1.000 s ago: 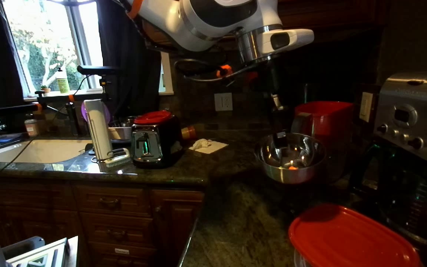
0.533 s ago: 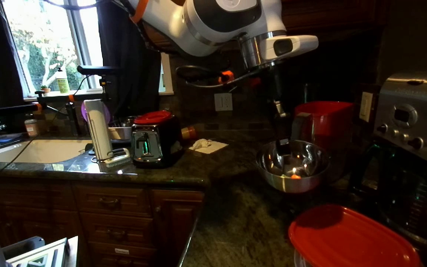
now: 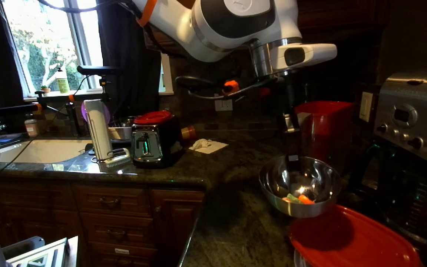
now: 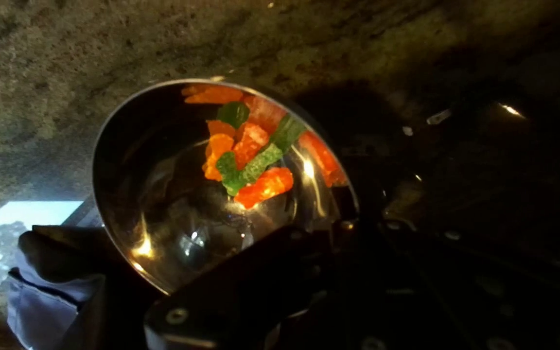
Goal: Put the silver bowl on the red lid, then move the jar to the left
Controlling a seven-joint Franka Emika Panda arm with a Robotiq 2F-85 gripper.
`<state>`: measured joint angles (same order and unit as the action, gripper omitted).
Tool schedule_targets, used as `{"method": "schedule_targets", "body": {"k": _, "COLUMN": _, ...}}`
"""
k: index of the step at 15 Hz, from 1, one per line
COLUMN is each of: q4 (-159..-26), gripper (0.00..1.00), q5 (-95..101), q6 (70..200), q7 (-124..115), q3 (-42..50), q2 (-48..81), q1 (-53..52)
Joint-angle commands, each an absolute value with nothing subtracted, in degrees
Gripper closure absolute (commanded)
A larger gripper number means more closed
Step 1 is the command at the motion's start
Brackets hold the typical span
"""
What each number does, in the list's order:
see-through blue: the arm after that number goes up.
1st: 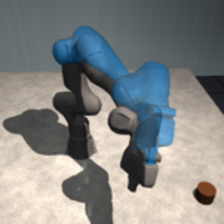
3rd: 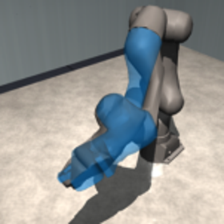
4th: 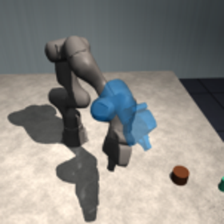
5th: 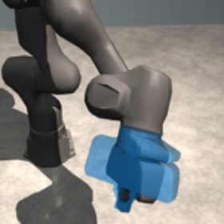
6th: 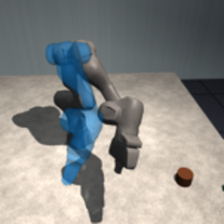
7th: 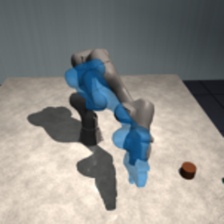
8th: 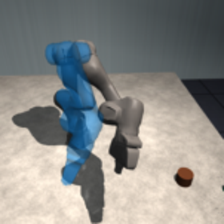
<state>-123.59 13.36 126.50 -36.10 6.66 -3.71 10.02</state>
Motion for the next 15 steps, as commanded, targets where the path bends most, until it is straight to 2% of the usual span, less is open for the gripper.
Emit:
{"method": "schedule_targets", "body": {"k": 1, "q4": -123.67, "gripper": 0.99, "q5": 14.66, "q6": 126.61, "q7": -40.31, "q3": 8.09, "q2": -3.38, "q1": 11.2}}
{"method": "schedule_targets", "body": {"k": 8, "q4": -122.26, "gripper": 0.99, "q5": 19.73, "q6": 132.09, "q7": -44.59, "q3": 9.32, "q2": 0.95, "q1": 11.47}}
{"method": "schedule_targets", "body": {"k": 15, "q4": -119.74, "gripper": 0.99, "q5": 25.88, "q6": 130.49, "q7": -41.56, "q3": 9.93, "q2": 5.11, "q1": 10.37}}
